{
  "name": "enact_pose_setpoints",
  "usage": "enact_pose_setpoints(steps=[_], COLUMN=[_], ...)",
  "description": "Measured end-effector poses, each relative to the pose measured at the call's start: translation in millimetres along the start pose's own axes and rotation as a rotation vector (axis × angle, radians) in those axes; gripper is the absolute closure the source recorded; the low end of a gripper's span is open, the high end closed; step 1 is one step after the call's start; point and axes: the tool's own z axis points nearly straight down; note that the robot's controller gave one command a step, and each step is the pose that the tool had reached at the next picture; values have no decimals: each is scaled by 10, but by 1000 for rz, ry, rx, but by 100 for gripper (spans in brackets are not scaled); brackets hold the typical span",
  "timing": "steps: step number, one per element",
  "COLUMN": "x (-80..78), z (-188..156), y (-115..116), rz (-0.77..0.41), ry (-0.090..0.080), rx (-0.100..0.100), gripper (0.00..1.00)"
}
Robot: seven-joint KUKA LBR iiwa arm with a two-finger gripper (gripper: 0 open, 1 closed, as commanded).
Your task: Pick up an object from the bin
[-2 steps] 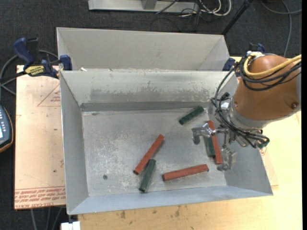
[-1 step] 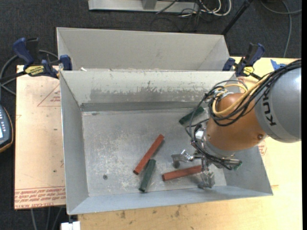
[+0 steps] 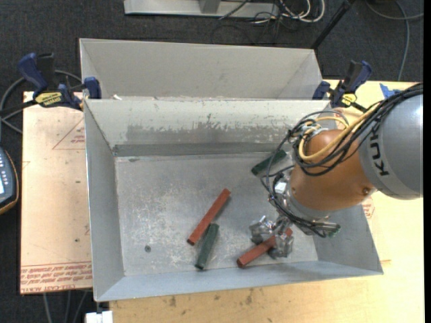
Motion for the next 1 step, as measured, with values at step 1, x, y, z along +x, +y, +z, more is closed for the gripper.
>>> enact_pose_setpoints(steps=[1], x=[191], z=[-1402], y=[-431], rz=[-9], ry=[-1], rx=[6], gripper=[100])
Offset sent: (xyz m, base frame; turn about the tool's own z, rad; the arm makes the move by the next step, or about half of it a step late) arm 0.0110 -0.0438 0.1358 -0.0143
